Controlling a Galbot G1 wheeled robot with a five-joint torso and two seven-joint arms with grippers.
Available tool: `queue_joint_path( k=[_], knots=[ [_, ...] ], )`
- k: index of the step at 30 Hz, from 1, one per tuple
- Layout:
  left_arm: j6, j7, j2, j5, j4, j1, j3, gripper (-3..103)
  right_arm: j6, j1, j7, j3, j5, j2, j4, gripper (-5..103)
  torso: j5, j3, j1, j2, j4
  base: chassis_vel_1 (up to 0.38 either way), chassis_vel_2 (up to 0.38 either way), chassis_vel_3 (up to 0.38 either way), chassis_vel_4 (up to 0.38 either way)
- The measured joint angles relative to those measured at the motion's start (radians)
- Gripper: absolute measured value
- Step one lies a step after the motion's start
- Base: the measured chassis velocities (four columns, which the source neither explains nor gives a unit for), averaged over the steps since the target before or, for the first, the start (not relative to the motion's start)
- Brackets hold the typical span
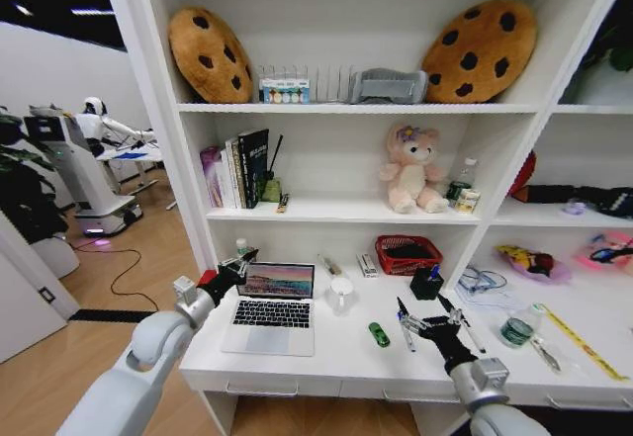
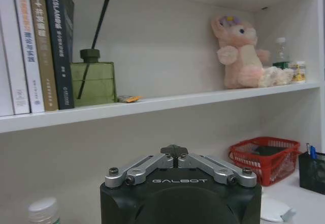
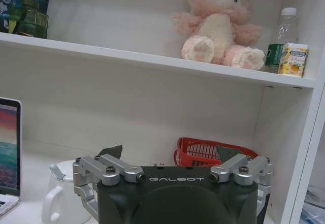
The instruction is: Organize the objects on the table.
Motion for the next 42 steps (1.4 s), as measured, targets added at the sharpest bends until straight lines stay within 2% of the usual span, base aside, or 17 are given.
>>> queue_joint_path(
  k=[1, 3, 5, 12, 15, 21, 25, 29, 36, 42],
  knots=[
    [0.0, 0.0, 0.0, 0.0, 0.0, 0.0, 0.0, 0, 0.0, 0.0, 0.0, 0.0, 0.0, 0.0, 0.0, 100, 0.0, 0.0, 0.0, 0.0, 0.0, 0.0, 0.0, 0.0, 0.0],
    [-0.002, 0.047, 0.024, 0.005, 0.023, -0.015, 0.022, 0, 0.004, -0.002, -0.002, 0.002, -0.001, 0.001, -0.009, 100, 0.0, 0.0, 0.0, 0.0, 0.0001, 0.0, 0.0, 0.0, 0.0],
    [-0.006, 0.058, 0.037, 0.006, 0.03, -0.021, 0.032, 0, 0.005, -0.002, -0.003, 0.003, 0.0, -0.002, -0.014, 100, 0.0, 0.0, 0.0, 0.0, 0.0002, 0.0, 0.0, 0.0, 0.0],
    [-0.011, 0.07, 0.043, 0.014, 0.05, -0.046, 0.054, 0, 0.013, 0.001, -0.004, 0.004, -0.001, -0.006, -0.031, 100, 0.0001, 0.0, 0.0, 0.0, 0.0003, 0.0, 0.0, 0.0, 0.0],
    [-0.011, 0.069, 0.017, 0.031, 0.08, -0.082, 0.079, 0, 0.018, 0.002, -0.007, 0.002, -0.002, 0.0, -0.045, 100, -0.0001, 0.0, 0.0, 0.0, 0.0, 0.0, 0.0, 0.0, 0.0],
    [0.012, 0.055, -0.008, 0.055, 0.15, -0.176, 0.185, 0, 0.042, -0.006, -0.025, 0.005, 0.013, 0.015, -0.05, 100, 0.0001, 0.0, 0.0, 0.0, 0.0, 0.0, 0.0, 0.0, 0.0],
    [0.012, 0.057, -0.013, 0.058, 0.179, -0.2, 0.208, 0, 0.044, -0.012, -0.024, 0.003, 0.024, 0.025, -0.04, 100, 0.0, 0.0, 0.0, 0.0, -0.0001, 0.0, 0.0, 0.0, 0.0],
    [0.011, 0.07, -0.011, 0.066, 0.193, -0.203, 0.216, 0, 0.046, -0.013, -0.024, 0.0, 0.022, 0.037, -0.039, 100, 0.0, 0.0, 0.0, 0.0, 0.0, 0.0, 0.0, 0.0, 0.0],
    [0.01, 0.088, 0.043, 0.074, 0.189, -0.158, 0.217, 0, 0.049, -0.008, -0.025, -0.006, 0.014, 0.052, -0.041, 100, 0.0, 0.0, 0.0, 0.0, 0.0001, 0.0, 0.0, 0.0, 0.0],
    [-0.004, 0.09, 0.094, 0.071, 0.129, -0.081, 0.176, 0, 0.05, 0.001, -0.024, -0.032, -0.014, 0.07, -0.043, 100, -0.0001, 0.0, 0.0, 0.0, 0.0004, 0.0, 0.0, 0.0, 0.0]
  ],
)
